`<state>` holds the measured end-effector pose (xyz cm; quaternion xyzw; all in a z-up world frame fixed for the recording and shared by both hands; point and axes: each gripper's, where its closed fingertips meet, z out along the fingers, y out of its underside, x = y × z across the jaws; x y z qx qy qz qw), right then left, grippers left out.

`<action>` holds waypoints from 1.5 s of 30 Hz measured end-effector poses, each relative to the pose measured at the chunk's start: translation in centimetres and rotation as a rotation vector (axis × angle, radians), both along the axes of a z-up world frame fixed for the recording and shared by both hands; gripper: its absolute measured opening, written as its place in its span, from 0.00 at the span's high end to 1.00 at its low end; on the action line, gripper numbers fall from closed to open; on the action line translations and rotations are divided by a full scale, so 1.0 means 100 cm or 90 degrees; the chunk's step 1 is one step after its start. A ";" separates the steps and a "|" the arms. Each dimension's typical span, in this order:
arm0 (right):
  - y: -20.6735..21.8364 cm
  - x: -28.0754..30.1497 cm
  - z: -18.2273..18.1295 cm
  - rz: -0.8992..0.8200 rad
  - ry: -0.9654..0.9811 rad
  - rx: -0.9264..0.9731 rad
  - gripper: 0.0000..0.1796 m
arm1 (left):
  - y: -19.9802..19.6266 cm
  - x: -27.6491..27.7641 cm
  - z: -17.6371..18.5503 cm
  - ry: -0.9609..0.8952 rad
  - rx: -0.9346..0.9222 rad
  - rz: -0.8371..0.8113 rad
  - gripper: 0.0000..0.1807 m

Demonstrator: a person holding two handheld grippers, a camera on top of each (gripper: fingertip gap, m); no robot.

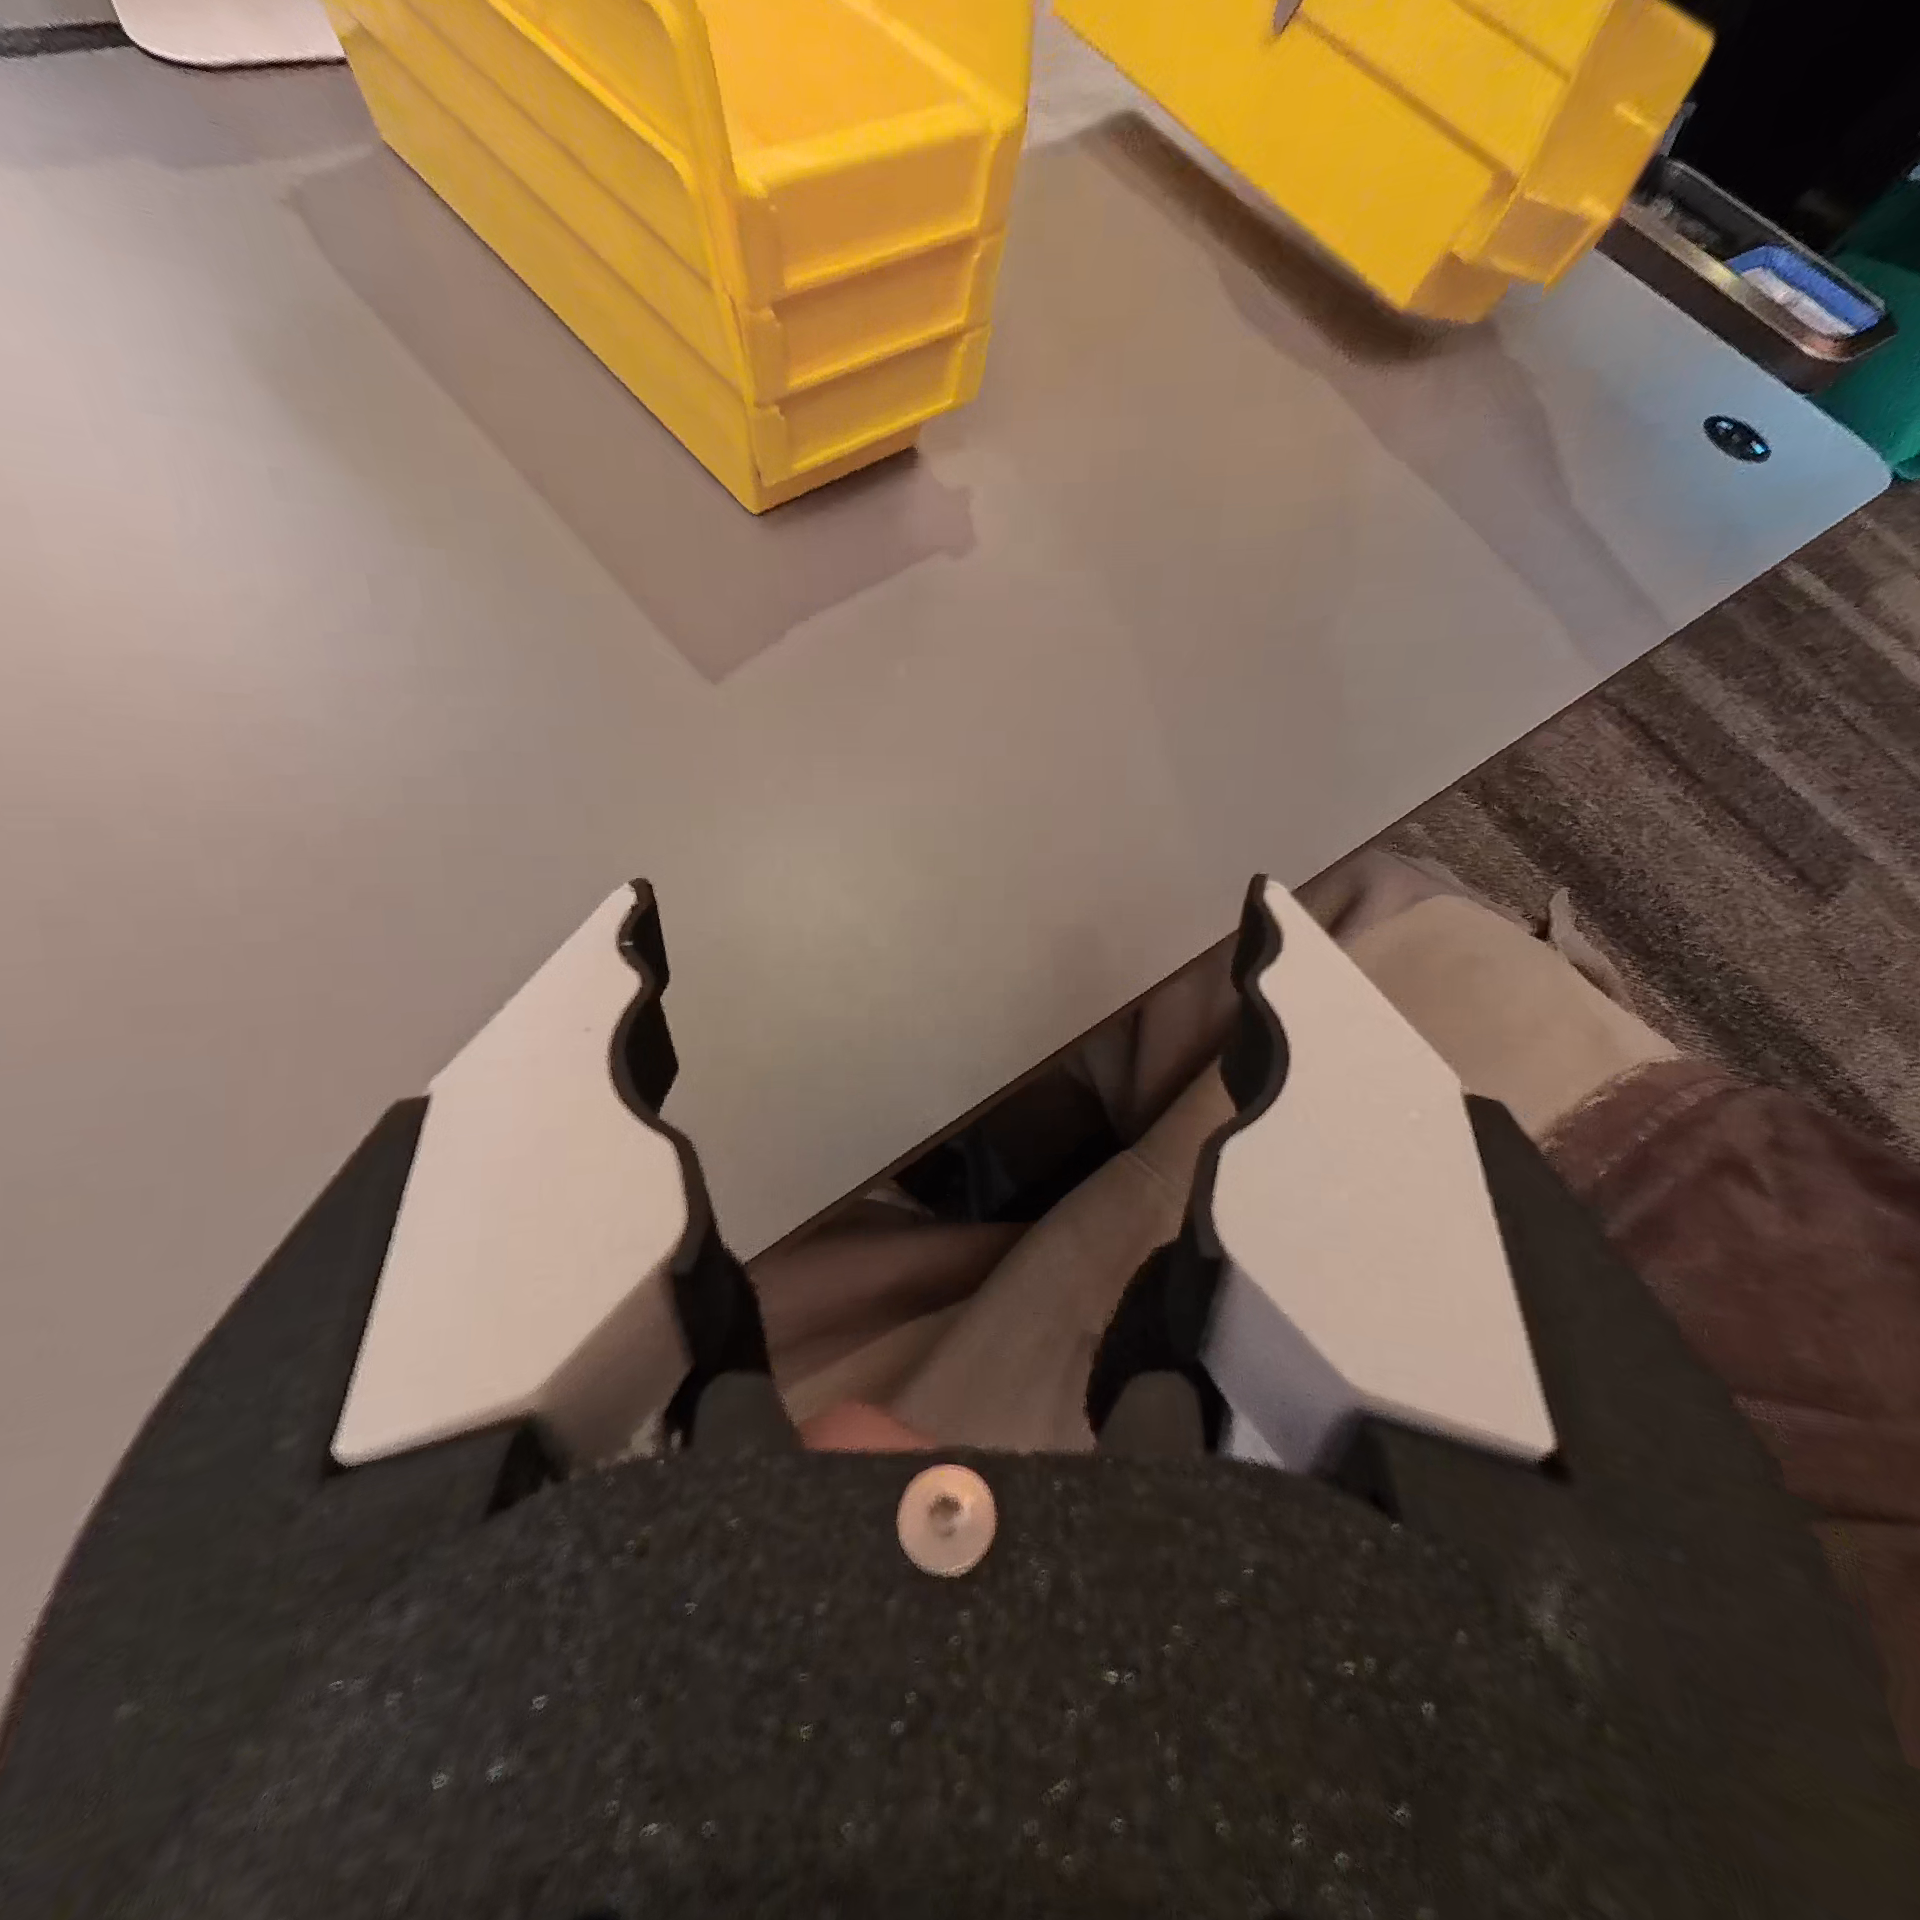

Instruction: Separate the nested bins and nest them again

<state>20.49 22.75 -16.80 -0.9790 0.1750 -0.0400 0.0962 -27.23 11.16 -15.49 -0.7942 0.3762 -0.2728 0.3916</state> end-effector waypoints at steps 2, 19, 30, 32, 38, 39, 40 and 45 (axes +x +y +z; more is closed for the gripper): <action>-0.001 -0.005 0.015 0.010 -0.014 -0.016 0.45 | 0.000 0.000 0.001 0.004 0.010 0.002 0.41; 0.123 -0.233 0.194 0.111 -0.015 0.119 0.45 | 0.003 -0.005 0.011 -0.009 0.044 0.017 0.44; 0.135 -0.284 0.144 0.121 -0.049 0.018 0.44 | 0.020 -0.018 0.017 -0.032 0.037 0.055 0.44; 0.135 -0.282 0.139 0.123 -0.059 0.006 0.44 | 0.023 -0.020 0.016 -0.030 0.032 0.060 0.44; 0.145 -0.285 0.125 0.119 -0.068 0.006 0.44 | 0.025 -0.020 0.015 -0.029 0.029 0.062 0.44; 0.147 -0.283 0.124 0.114 -0.072 0.005 0.44 | 0.025 -0.020 0.015 -0.027 0.030 0.062 0.44; 0.147 -0.283 0.121 0.112 -0.070 -0.002 0.44 | 0.025 -0.020 0.014 -0.025 0.029 0.061 0.44; 0.150 -0.283 0.111 0.109 -0.068 -0.013 0.43 | 0.026 -0.021 0.012 -0.022 0.025 0.064 0.44</action>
